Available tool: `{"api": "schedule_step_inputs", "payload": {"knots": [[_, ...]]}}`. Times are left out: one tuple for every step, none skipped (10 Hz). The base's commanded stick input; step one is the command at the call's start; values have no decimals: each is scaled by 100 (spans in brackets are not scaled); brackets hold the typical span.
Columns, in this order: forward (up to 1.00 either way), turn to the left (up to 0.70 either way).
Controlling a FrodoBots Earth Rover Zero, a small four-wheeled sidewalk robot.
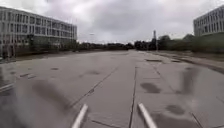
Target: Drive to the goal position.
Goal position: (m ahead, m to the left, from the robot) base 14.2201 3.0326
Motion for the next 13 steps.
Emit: {"api": "schedule_step_inputs", "payload": {"knots": [[100,-27],[100,-27],[100,-27],[100,-27],[100,-27],[100,-27],[100,-27],[100,-27],[100,-27],[100,-27],[100,-27],[100,-27],[100,-27]]}}
